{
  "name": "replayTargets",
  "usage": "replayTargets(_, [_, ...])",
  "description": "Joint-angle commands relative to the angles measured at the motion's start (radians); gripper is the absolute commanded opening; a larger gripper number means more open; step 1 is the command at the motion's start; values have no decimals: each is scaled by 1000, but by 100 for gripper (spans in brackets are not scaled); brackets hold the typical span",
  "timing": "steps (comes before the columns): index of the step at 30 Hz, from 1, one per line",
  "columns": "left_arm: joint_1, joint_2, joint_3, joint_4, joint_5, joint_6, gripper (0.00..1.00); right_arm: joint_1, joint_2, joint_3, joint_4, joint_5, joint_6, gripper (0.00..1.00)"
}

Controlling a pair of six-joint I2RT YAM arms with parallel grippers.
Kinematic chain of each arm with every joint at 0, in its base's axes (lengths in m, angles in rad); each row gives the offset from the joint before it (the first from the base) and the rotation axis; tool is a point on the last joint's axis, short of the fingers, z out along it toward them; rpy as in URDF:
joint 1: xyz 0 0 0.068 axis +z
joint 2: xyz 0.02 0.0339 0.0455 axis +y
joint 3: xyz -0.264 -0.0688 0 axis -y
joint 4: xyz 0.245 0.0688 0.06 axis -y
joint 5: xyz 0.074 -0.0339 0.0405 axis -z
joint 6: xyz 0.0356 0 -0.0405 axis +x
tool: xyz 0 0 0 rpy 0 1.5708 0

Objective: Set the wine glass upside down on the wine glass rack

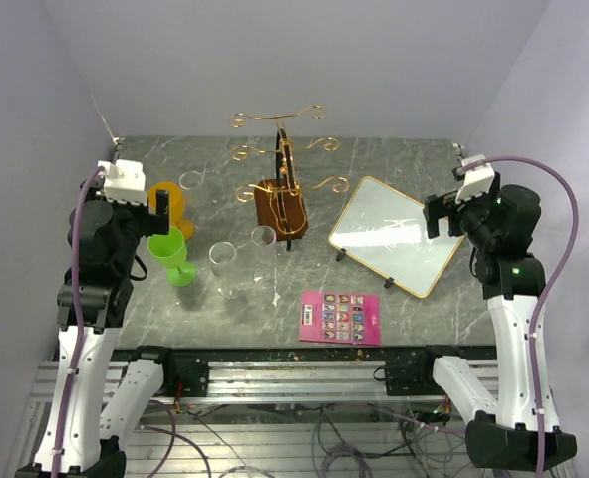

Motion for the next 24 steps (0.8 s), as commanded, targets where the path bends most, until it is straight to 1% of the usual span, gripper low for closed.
replayTargets(1, [12, -7, -16, 48, 35, 7, 99, -8, 21, 20, -68, -129, -77, 100])
replayTargets(4, [12, -6, -22, 43, 71, 21, 99, -3, 38, 4, -96, -192, -121, 99])
replayTargets(5, [12, -5, -27, 40, 88, 24, 99, 1, 42, -3, -111, -234, -155, 99])
replayTargets(9, [12, -6, -41, 36, 146, 31, 99, 18, 62, -28, -191, -320, -280, 99])
replayTargets(13, [12, 0, -51, 44, 148, 33, 99, 51, 73, -74, -225, -287, -358, 99])
replayTargets(17, [12, 8, -64, 51, 165, 45, 99, 98, 47, -163, -168, -257, -355, 98])
replayTargets(21, [12, 26, -86, 34, 285, 77, 99, 167, 40, -226, -101, -263, -336, 98])
replayTargets(23, [12, 35, -94, 12, 391, 95, 99, 196, 50, -256, -64, -265, -329, 97])
replayTargets(24, [12, 42, -100, 0, 468, 110, 99, 209, 57, -270, -44, -268, -324, 97])
